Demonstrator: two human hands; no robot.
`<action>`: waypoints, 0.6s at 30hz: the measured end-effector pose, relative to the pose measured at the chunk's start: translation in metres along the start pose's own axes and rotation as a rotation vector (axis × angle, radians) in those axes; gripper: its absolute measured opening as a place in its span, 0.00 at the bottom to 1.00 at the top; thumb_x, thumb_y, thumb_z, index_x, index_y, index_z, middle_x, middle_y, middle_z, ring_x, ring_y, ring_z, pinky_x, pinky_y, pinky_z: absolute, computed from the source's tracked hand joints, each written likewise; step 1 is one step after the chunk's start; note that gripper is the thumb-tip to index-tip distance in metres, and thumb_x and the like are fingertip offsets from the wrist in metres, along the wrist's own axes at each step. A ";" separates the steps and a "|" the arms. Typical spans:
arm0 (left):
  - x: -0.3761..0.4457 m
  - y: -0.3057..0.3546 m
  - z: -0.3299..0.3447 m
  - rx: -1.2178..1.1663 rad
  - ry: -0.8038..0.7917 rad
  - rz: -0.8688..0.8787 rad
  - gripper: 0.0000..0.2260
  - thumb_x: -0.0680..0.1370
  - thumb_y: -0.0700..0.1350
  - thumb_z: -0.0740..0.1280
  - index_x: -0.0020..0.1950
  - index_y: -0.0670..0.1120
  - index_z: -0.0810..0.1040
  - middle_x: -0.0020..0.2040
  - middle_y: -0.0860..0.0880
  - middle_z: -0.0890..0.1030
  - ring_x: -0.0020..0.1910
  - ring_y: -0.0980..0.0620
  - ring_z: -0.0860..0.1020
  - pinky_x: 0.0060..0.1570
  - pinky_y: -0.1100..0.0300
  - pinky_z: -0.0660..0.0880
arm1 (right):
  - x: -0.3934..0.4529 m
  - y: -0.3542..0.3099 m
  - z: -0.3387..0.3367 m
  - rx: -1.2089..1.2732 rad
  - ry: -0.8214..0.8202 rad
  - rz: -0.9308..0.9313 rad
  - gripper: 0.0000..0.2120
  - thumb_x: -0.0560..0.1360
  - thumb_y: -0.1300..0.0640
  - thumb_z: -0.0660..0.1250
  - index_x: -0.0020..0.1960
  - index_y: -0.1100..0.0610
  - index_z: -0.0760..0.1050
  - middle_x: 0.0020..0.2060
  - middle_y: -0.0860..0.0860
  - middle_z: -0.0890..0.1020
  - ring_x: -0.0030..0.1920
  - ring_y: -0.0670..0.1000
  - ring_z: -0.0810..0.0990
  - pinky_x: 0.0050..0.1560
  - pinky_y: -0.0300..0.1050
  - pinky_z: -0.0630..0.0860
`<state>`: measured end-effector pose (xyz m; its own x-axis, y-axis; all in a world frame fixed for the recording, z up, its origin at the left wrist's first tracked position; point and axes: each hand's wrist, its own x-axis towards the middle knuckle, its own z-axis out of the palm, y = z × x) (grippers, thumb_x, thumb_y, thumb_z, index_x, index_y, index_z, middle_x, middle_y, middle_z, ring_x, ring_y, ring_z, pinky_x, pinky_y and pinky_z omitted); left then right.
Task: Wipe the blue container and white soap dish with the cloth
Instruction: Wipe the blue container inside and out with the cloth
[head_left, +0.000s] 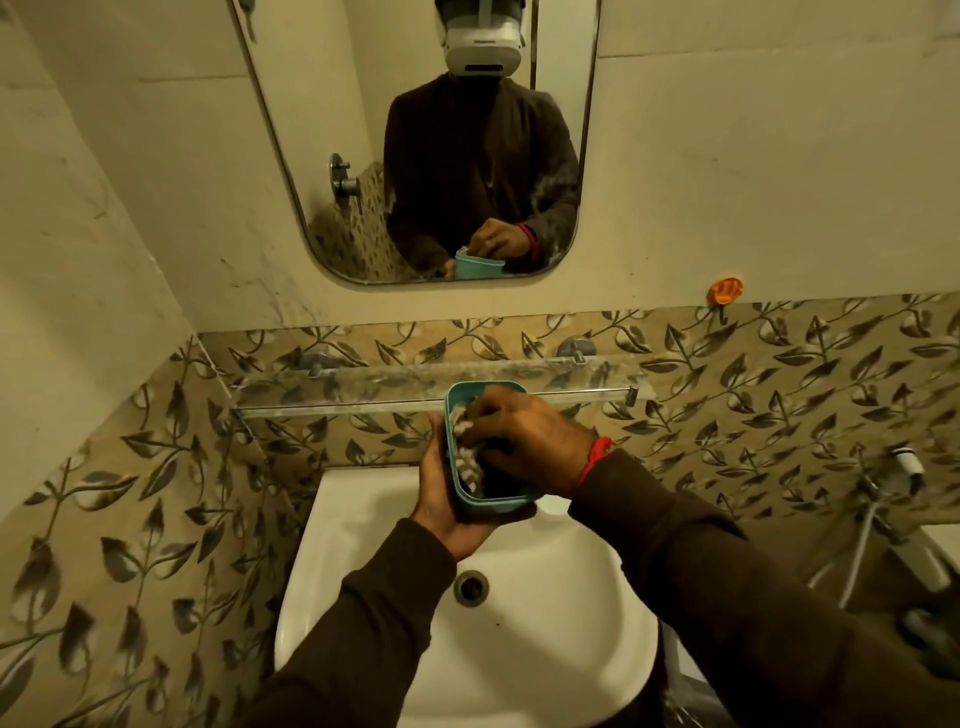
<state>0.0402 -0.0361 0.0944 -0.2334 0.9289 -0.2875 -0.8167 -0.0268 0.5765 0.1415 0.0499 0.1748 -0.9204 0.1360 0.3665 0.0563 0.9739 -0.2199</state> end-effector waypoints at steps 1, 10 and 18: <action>0.001 -0.003 0.003 0.020 0.006 -0.011 0.33 0.75 0.72 0.58 0.65 0.49 0.80 0.59 0.36 0.84 0.53 0.35 0.84 0.48 0.37 0.80 | 0.002 0.002 -0.002 -0.048 0.076 0.059 0.12 0.72 0.60 0.71 0.55 0.58 0.80 0.55 0.59 0.77 0.53 0.58 0.77 0.50 0.49 0.78; 0.009 -0.011 0.017 0.049 0.056 -0.005 0.32 0.76 0.74 0.53 0.61 0.51 0.80 0.57 0.37 0.85 0.60 0.32 0.79 0.60 0.31 0.74 | 0.007 0.006 -0.006 -0.347 0.228 0.408 0.16 0.69 0.58 0.73 0.55 0.58 0.76 0.53 0.59 0.78 0.51 0.60 0.77 0.49 0.57 0.76; 0.016 -0.009 0.032 0.045 0.005 0.000 0.30 0.77 0.72 0.56 0.65 0.52 0.81 0.57 0.39 0.86 0.60 0.34 0.79 0.45 0.35 0.81 | 0.007 0.005 -0.006 -0.291 0.254 0.342 0.10 0.70 0.56 0.70 0.51 0.55 0.80 0.48 0.55 0.83 0.52 0.59 0.79 0.54 0.53 0.64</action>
<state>0.0604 -0.0090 0.1088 -0.2361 0.9270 -0.2915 -0.7923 -0.0099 0.6100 0.1379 0.0571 0.1818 -0.7096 0.4600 0.5337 0.4761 0.8714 -0.1182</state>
